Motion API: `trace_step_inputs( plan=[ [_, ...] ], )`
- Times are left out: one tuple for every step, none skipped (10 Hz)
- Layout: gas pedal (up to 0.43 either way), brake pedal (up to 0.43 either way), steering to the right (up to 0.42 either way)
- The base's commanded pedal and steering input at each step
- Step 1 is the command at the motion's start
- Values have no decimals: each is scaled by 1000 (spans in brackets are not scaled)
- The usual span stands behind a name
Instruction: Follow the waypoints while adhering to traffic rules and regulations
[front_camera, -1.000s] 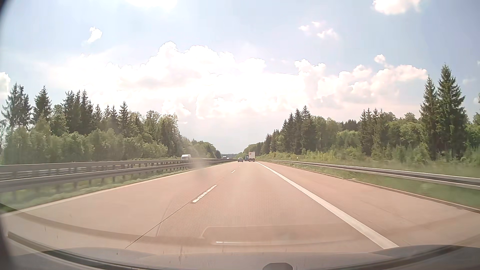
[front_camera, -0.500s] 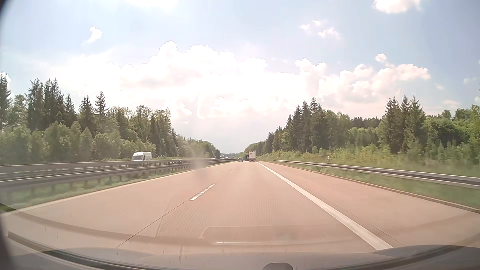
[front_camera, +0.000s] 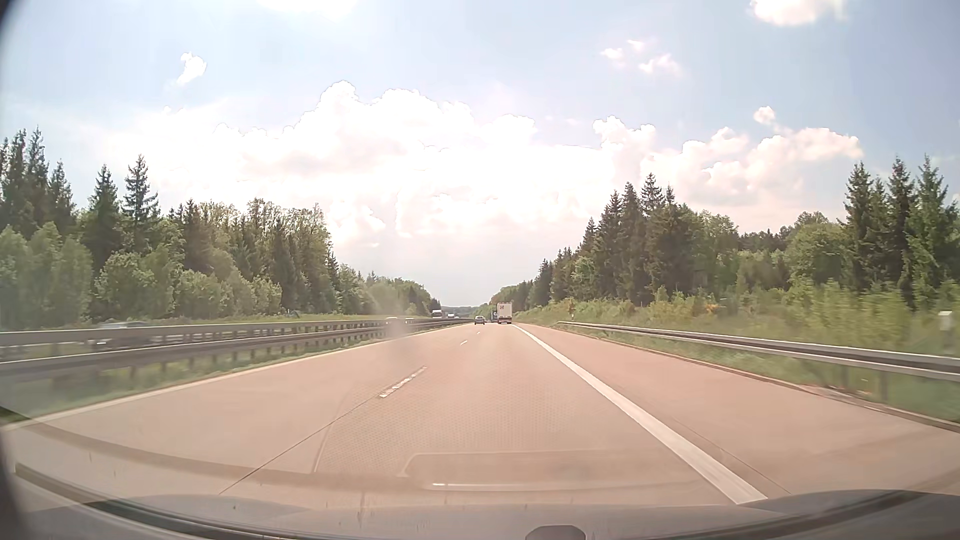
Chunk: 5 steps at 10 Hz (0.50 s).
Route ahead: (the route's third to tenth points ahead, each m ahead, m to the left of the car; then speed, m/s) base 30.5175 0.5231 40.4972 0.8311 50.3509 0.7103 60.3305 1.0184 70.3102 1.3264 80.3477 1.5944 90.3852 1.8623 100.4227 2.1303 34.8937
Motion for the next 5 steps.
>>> trace_step_inputs(
  plan=[
    [280,0,-4],
    [268,0,-4],
    [268,0,-4],
    [268,0,-4],
    [268,0,-4]
  ],
)
